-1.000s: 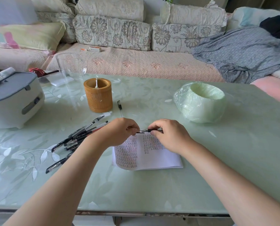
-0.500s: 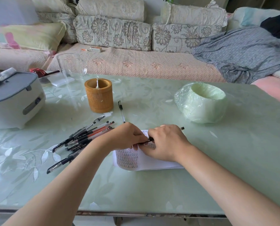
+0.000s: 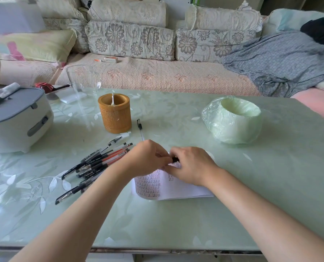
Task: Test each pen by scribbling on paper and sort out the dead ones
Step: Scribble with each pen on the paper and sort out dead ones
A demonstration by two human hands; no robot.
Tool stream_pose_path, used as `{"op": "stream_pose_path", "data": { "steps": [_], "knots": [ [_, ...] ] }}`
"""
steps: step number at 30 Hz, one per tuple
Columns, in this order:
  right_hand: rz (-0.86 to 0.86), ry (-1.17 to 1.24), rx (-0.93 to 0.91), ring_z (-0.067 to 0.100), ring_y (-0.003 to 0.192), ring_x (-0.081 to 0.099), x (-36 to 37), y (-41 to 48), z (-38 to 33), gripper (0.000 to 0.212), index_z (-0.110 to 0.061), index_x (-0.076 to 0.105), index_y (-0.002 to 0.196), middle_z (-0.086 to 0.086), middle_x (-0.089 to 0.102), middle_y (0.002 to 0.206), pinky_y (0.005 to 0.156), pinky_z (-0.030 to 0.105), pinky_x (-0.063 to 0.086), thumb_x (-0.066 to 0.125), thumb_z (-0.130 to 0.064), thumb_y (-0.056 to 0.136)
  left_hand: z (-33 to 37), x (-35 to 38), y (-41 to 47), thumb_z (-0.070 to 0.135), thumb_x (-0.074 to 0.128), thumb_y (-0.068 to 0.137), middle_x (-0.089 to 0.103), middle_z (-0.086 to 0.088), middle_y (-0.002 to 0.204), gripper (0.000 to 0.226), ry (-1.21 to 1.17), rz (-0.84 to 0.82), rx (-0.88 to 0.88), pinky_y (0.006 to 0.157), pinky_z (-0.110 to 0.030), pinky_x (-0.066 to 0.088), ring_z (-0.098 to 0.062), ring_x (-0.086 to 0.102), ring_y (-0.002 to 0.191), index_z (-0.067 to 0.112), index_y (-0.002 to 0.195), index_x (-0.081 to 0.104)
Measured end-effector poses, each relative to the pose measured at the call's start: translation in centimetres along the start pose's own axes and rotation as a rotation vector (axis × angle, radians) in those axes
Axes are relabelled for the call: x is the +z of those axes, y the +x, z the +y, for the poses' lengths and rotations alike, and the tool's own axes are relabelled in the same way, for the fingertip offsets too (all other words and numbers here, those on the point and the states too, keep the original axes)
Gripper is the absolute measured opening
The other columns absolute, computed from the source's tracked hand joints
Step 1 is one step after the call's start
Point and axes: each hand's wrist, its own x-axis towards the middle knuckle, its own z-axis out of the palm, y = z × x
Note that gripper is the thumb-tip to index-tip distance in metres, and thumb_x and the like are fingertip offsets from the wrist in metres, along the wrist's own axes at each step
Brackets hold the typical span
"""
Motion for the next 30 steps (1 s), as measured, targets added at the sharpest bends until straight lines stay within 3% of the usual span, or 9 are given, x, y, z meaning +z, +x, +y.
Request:
{"op": "stream_pose_path", "data": {
  "steps": [3,7,11,16,19,23,26,28,30],
  "knots": [
    [0.031,0.284,0.017,0.016,0.083,0.057,-0.2,0.6,0.5,0.031,-0.027,0.045,0.106,-0.005,0.059,0.093,0.070,0.030,0.045,0.064,-0.030,0.082,-0.8,-1.2,0.5,0.028,0.067,0.086,0.070,0.002,0.067,0.011,0.015,0.122,0.009,0.061,-0.037,0.053,-0.022,0.063,0.063,0.025,0.078,0.074],
    [0.118,0.336,0.060,0.001,0.080,0.051,-0.5,1.2,1.3,0.030,-0.027,0.050,0.095,-0.007,0.051,0.094,0.068,0.011,0.036,0.061,-0.004,0.079,-2.6,-2.9,0.6,0.024,0.062,0.091,0.069,0.007,0.074,0.014,0.005,0.224,-0.014,0.065,-0.028,0.054,-0.012,0.065,0.070,0.029,0.080,0.068],
    [0.167,0.437,0.118,0.005,0.070,0.057,-0.2,1.5,0.7,0.020,-0.026,0.066,0.080,-0.008,0.062,0.079,0.067,0.019,0.044,0.076,-0.009,0.076,-3.7,-3.9,0.2,0.021,0.061,0.093,0.068,0.010,0.078,0.011,0.043,0.241,0.017,0.065,-0.024,0.052,-0.008,0.064,0.071,0.027,0.087,0.068],
    [0.072,0.499,0.163,0.000,0.065,0.060,0.0,2.4,-0.7,0.011,-0.027,0.075,0.084,-0.012,0.068,0.073,0.065,0.015,0.046,0.078,-0.020,0.077,-5.0,-5.0,-1.1,0.026,0.063,0.092,0.067,0.012,0.089,0.011,0.111,0.300,0.036,0.064,-0.016,0.045,-0.008,0.061,0.080,0.029,0.099,0.070],
    [0.110,0.473,0.208,0.000,0.074,0.064,-0.1,3.6,-1.6,0.008,-0.025,0.077,0.087,-0.013,0.072,0.078,0.069,0.013,0.046,0.077,-0.021,0.079,-6.6,-5.7,-2.2,0.036,0.065,0.090,0.057,0.011,0.103,0.028,0.250,0.310,0.015,0.072,-0.026,0.047,-0.011,0.057,0.083,0.032,0.118,0.061],
    [0.171,0.464,0.254,-0.001,0.071,0.061,0.5,5.4,-3.0,0.007,-0.023,0.077,0.085,-0.013,0.068,0.075,0.063,0.004,0.039,0.076,-0.017,0.080,-7.6,-6.1,-3.9,0.039,0.065,0.089,0.049,0.009,0.099,0.045,0.388,0.335,0.049,0.072,-0.025,0.044,-0.011,0.050,0.084,0.024,0.129,0.051],
    [0.208,0.460,0.246,-0.001,0.071,0.059,1.1,6.6,-3.9,0.007,-0.021,0.077,0.086,-0.012,0.068,0.076,0.062,0.001,0.037,0.075,-0.016,0.082,-7.7,-5.8,-4.9,0.039,0.063,0.089,0.053,0.005,0.096,0.062,0.389,0.318,-0.019,0.071,-0.029,0.048,-0.015,0.053,0.084,0.024,0.140,0.031],
    [0.269,0.445,0.278,0.005,0.073,0.061,1.3,7.4,-3.9,0.007,-0.019,0.077,0.087,-0.007,0.071,0.079,0.064,0.008,0.040,0.074,-0.015,0.082,-8.2,-5.6,-5.2,0.037,0.063,0.089,0.053,0.004,0.090,0.065,0.370,0.313,-0.061,0.069,-0.034,0.050,-0.019,0.054,0.080,0.022,0.141,0.026],
    [0.319,0.416,0.343,0.011,0.078,0.063,1.5,8.1,-3.5,0.006,-0.016,0.077,0.087,-0.003,0.073,0.083,0.072,0.018,0.043,0.072,-0.015,0.082,-8.7,-5.5,-5.5,0.035,0.063,0.088,0.049,0.005,0.088,0.052,0.393,0.280,-0.069,0.067,-0.033,0.046,-0.023,0.054,0.082,0.021,0.131,0.038]
  ]
}}
